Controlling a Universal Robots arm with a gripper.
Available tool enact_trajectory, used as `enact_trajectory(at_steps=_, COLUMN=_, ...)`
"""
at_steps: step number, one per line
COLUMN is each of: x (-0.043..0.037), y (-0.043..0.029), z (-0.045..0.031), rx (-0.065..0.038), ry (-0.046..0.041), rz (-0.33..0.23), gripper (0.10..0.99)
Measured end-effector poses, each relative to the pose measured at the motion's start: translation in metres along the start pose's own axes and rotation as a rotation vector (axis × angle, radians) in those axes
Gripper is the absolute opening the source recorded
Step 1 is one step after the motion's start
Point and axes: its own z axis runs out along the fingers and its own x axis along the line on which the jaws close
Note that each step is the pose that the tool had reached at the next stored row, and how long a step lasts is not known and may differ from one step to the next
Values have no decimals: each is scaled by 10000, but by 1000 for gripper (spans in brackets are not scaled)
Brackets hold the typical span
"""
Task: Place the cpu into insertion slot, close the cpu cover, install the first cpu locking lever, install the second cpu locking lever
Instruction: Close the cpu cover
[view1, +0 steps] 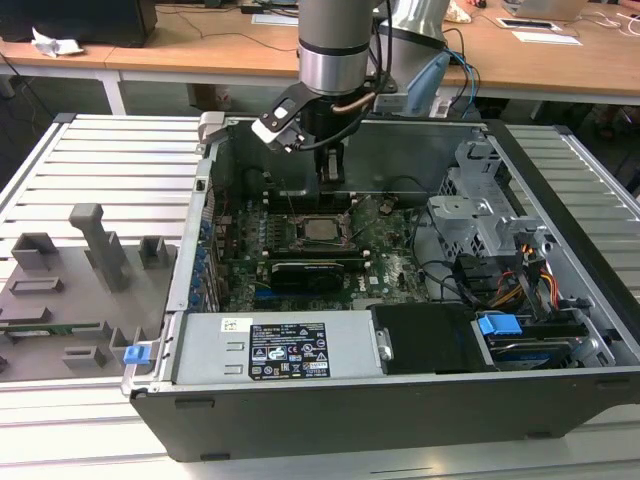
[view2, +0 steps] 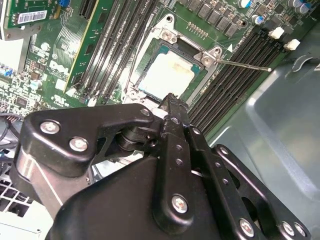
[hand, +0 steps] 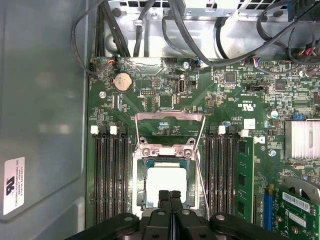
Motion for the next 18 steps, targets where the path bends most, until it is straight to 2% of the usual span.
enact_trajectory(at_steps=3, x=6, y=1, z=-31, rx=1, ry=-27, rz=-2, gripper=106)
enact_trajectory(at_steps=6, x=17, y=5, z=-98, rx=1, ry=-70, rz=-4, gripper=106)
enact_trajectory(at_steps=11, x=25, y=6, z=-152, rx=0, ry=-88, rz=-3, gripper=106)
enact_trajectory(at_steps=18, x=37, y=68, z=-154, rx=1, ry=-110, rz=-7, gripper=106)
